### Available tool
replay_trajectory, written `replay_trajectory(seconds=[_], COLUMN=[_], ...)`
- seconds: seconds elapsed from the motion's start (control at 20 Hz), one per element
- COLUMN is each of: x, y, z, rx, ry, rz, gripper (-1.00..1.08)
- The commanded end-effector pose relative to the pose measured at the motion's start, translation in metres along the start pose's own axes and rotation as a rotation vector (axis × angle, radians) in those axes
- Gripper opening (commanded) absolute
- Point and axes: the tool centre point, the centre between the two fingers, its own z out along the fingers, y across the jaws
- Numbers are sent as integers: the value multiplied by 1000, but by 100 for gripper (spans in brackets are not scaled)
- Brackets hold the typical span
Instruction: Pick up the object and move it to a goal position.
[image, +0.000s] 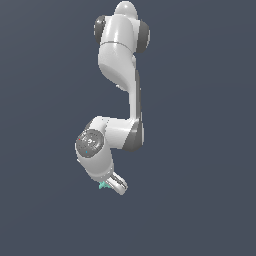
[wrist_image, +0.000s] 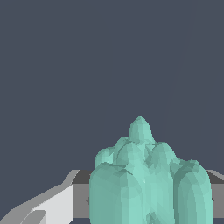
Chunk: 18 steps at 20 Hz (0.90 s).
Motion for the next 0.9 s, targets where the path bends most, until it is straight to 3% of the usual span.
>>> replay_trajectory(seconds=[0.0, 0.85], x=[-7, -102], y=[-6, -84], z=[-10, -140], rx=[1, 1], ry=[1, 0], rz=[-1, -1], gripper=[-100, -100])
